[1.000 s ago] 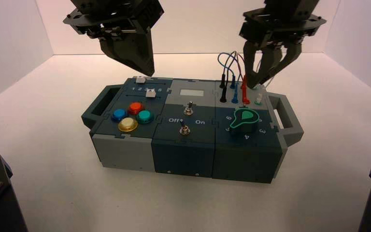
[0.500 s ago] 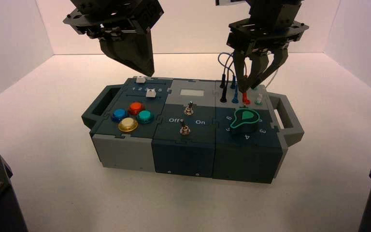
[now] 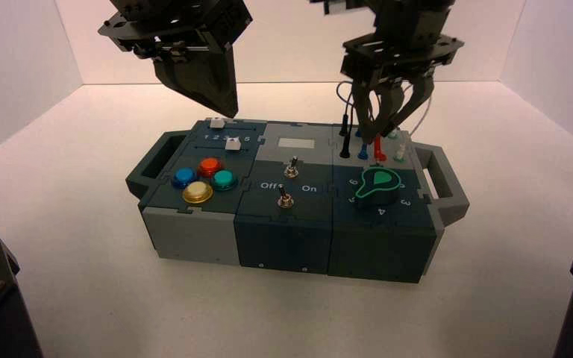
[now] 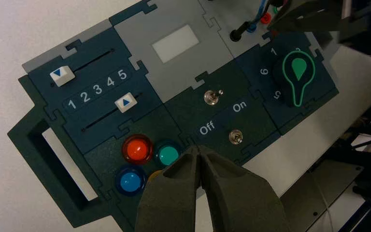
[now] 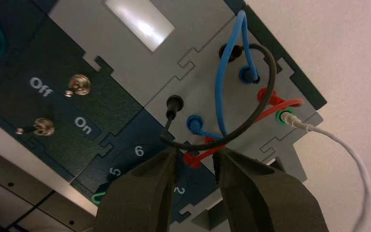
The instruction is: Insert the red wire.
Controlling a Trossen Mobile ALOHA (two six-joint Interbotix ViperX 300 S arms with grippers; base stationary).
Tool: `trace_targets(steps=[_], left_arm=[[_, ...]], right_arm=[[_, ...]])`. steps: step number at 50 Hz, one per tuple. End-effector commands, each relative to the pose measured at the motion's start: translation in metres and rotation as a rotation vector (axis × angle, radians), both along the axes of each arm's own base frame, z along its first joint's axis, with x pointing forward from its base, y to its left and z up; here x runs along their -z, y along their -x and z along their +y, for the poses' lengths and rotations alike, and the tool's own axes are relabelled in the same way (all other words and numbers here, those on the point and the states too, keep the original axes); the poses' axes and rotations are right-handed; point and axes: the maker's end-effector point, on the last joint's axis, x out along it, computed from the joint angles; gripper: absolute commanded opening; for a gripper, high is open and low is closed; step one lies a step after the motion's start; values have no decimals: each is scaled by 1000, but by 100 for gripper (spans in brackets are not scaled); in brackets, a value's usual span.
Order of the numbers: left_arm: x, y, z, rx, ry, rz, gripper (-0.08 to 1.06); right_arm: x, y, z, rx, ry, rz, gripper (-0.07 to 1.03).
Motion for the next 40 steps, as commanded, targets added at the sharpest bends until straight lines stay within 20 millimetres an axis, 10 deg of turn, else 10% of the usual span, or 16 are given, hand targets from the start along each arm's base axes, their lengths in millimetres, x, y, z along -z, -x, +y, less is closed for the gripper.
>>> trace_targets(steps=[1, 40], left_arm=[[-13, -6, -8, 6, 29, -30, -3], [-15, -6, -8, 8, 26, -28, -3]], right_arm=[[-7, -7, 6, -12, -15, -28, 41], [1, -13, 4, -6, -1, -22, 36]])
